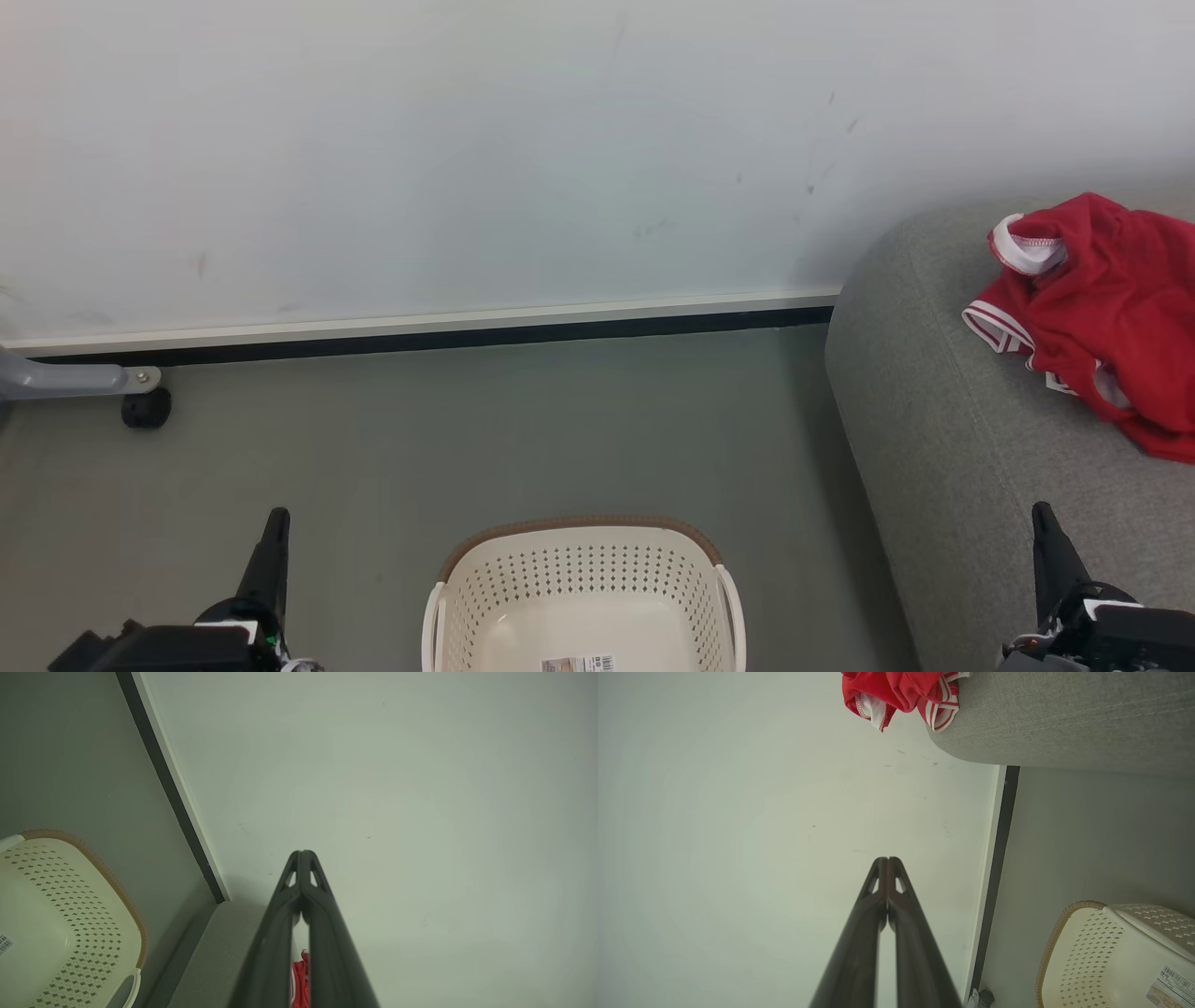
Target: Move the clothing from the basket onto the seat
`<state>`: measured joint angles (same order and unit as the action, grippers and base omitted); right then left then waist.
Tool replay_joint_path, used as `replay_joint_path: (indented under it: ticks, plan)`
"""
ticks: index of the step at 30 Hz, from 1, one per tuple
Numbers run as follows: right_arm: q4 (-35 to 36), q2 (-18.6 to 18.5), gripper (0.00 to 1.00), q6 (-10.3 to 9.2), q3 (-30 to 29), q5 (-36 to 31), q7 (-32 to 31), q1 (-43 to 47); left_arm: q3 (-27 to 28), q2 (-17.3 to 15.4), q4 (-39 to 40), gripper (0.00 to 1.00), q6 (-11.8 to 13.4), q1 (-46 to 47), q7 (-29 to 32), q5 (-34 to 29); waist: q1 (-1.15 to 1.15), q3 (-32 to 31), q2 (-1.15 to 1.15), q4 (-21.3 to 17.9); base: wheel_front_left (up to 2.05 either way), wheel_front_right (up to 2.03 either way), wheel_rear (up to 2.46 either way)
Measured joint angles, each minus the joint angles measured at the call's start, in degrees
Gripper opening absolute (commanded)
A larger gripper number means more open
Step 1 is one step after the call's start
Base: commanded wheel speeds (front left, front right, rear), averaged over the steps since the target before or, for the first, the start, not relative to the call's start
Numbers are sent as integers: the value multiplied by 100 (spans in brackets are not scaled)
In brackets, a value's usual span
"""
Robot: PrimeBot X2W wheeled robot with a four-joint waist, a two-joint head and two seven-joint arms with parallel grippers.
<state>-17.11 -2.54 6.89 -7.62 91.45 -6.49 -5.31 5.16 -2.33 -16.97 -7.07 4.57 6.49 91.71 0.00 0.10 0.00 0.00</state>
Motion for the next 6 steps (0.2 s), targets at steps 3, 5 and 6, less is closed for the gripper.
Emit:
replay_joint_path:
  ticks: [3,5,6]
  plan:
    - [1,0,0,0,0,0,0,0,0,0,0,0,0,0,0,0,0,0,0,0,0,0,0]
    - [1,0,0,0,0,0,0,0,0,0,0,0,0,0,0,0,0,0,0,0,0,0,0]
    - [1,0,0,0,0,0,0,0,0,0,0,0,0,0,0,0,0,0,0,0,0,0,0]
